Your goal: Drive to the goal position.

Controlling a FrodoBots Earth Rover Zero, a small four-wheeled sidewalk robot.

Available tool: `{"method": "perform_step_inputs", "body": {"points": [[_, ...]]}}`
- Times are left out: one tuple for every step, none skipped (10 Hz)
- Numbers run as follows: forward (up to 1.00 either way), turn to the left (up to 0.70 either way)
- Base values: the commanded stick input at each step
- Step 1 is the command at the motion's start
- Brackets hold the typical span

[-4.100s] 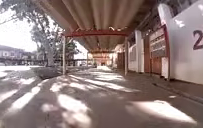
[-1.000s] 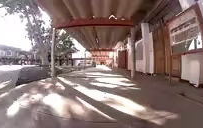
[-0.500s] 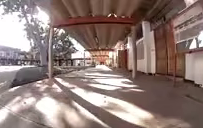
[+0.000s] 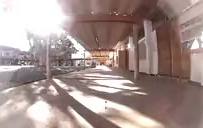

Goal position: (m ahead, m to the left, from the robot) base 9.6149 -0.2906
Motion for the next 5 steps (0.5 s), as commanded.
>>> {"method": "perform_step_inputs", "body": {"points": [[0.50, 0.00], [0.50, 0.00], [0.50, 0.00], [0.50, 0.00], [0.50, 0.00]]}}
